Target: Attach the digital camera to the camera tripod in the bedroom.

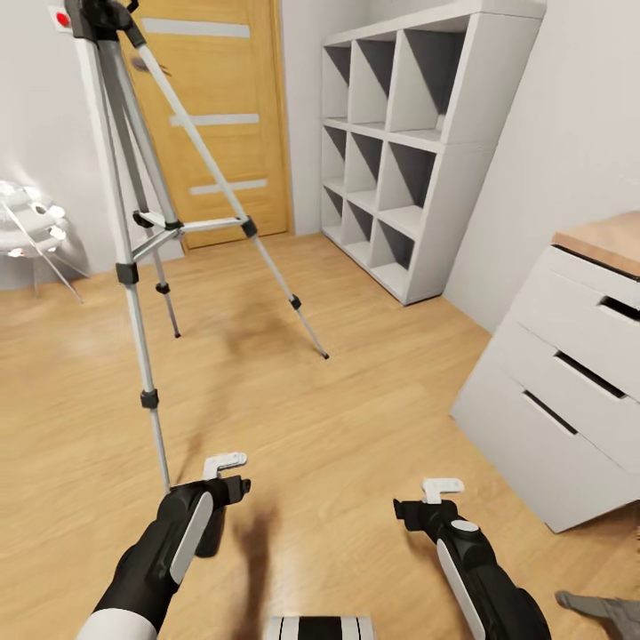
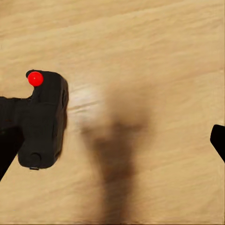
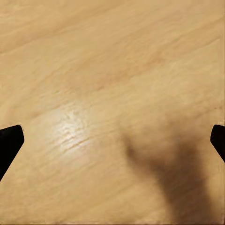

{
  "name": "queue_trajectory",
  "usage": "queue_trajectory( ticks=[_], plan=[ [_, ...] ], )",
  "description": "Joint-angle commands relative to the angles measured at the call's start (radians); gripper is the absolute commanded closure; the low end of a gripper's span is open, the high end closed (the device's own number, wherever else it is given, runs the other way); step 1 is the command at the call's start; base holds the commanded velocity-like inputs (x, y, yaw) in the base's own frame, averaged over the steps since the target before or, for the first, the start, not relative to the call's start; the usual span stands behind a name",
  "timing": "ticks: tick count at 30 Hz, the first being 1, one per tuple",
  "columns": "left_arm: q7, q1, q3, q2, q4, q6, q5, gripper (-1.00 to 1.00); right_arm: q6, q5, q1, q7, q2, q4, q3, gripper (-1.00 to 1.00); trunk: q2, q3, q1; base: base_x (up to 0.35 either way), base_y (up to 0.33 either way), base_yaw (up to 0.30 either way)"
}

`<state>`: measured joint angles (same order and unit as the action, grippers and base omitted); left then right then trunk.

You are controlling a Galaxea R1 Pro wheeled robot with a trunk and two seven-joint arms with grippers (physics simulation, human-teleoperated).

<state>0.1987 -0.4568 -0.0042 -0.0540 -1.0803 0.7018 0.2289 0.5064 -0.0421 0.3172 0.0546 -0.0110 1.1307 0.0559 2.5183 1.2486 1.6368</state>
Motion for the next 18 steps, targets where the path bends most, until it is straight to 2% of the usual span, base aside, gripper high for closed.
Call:
queue_trajectory(
  ticks=[1, 7, 18],
  plan=[
    [0.008, 0.000, -0.001, 0.000, -0.001, 0.004, 0.010, -1.00, 0.004, -0.004, 0.000, 0.006, 0.000, 0.001, 0.001, -1.00, 0.000, 0.001, -0.001, -0.325, 0.000, 0.000],
    [0.008, 0.000, -0.002, 0.000, -0.001, 0.001, 0.010, -1.00, 0.003, -0.004, 0.000, 0.006, 0.000, 0.000, 0.001, -1.00, 0.000, 0.001, -0.001, -0.186, 0.000, 0.000],
    [0.007, 0.000, -0.002, 0.000, -0.001, -0.002, 0.010, -1.00, 0.003, -0.006, 0.000, 0.005, 0.000, 0.000, 0.002, -1.00, 0.000, 0.001, -0.001, -0.023, 0.000, 0.000]
  ],
)
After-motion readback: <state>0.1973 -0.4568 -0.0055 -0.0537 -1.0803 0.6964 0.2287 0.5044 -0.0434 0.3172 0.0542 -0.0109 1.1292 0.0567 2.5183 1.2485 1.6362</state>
